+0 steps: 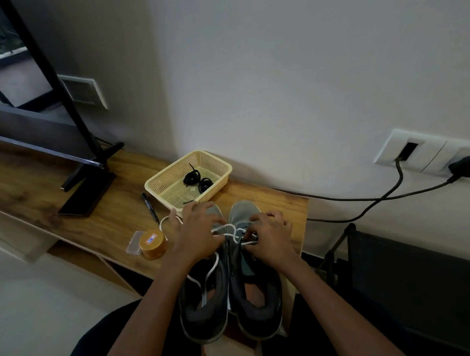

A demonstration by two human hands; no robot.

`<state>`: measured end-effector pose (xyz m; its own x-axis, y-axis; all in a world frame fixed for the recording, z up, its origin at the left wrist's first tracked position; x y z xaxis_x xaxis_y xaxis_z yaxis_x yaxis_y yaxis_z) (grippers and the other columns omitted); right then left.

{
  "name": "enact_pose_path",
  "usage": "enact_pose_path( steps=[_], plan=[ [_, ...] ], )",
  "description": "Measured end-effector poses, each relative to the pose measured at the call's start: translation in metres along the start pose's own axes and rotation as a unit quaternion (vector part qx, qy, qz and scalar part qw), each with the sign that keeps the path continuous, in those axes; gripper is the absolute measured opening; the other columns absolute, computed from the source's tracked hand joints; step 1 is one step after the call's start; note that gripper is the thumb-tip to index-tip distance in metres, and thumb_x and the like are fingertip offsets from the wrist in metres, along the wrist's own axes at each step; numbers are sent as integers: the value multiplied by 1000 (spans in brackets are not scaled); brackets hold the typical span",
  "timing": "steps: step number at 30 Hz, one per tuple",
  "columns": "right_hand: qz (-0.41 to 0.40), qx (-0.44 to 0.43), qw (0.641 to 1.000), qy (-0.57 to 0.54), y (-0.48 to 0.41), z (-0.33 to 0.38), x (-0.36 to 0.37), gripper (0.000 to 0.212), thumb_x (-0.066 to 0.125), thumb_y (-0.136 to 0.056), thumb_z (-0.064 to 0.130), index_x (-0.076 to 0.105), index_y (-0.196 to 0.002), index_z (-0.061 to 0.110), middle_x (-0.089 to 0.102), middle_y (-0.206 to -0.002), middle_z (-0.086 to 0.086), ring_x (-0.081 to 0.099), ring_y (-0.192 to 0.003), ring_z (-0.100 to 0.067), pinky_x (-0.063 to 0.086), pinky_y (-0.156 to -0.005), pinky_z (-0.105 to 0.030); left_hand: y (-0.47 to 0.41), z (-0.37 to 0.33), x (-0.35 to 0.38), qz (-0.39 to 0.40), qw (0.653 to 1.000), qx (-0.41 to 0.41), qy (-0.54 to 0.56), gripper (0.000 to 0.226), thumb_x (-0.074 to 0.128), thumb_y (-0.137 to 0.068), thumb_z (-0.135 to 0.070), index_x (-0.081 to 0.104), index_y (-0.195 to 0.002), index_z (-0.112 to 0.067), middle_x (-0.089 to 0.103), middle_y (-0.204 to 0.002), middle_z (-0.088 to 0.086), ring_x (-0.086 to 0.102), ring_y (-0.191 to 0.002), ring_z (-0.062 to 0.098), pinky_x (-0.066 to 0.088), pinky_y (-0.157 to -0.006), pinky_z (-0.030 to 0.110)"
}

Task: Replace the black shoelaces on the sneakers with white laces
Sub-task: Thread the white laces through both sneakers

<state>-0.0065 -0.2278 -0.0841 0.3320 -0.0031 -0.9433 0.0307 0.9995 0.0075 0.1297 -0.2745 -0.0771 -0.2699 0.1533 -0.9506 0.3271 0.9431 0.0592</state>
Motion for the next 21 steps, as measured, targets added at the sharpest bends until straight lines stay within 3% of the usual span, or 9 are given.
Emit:
enact_pose_path(
  steps=[2, 6, 12, 18, 21],
  plan=[
    [2, 0, 1000, 3, 0, 1, 0, 30, 63, -83, 35, 64, -112, 28, 43, -138, 9, 21, -131, -23, 22, -96, -38, 2, -14, 4, 1, 999, 44, 8, 39, 67, -78, -47, 58, -116, -47, 24, -151, -12, 5, -143, 20, -7, -110, 62],
    [5, 1, 1000, 1, -1, 1, 2, 28, 64, -82, 33, 65, -110, 28, 42, -138, 8, 20, -132, -23, 22, -96, -38, 5, -22, 5, 1, 999, 52, -10, 62, 69, -77, -45, 40, -132, -51, 13, -156, -8, 0, -143, 20, -6, -111, 55],
    [7, 1, 1000, 2, -2, 0, 4, 26, 64, -82, 35, 66, -106, 26, 43, -137, 8, 21, -132, -23, 21, -96, -37, 9, -28, 3, 2, 998, 67, -15, 16, 67, -80, -43, 67, -96, -41, 23, -152, -12, -2, -144, 20, -11, -110, 56],
    [9, -2, 1000, 5, -1, 1, 4, 28, 62, -84, 35, 64, -111, 27, 43, -137, 7, 21, -131, -23, 21, -96, -38, 7, -24, 5, 6, 997, 56, -49, 13, 60, -85, -44, 67, -92, -36, 29, -149, -15, 3, -143, 17, -12, -109, 57],
    [8, 2, 1000, -1, -1, -2, 4, 28, 64, -83, 34, 65, -109, 27, 44, -136, 7, 21, -131, -24, 21, -97, -39, 5, -12, -7, -30, 996, 13, -80, 13, 57, -86, -41, 65, -92, -33, 36, -144, -14, 13, -141, 18, -6, -110, 59]
  ],
)
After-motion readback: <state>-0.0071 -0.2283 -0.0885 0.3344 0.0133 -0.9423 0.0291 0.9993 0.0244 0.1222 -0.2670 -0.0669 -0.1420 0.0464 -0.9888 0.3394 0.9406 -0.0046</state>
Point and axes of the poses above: each hand's wrist, its own y-axis away from the middle knuckle, its own x-axis out of the palm, z = x × y, the point moved 9 cm from there along -y, towards the middle knuckle
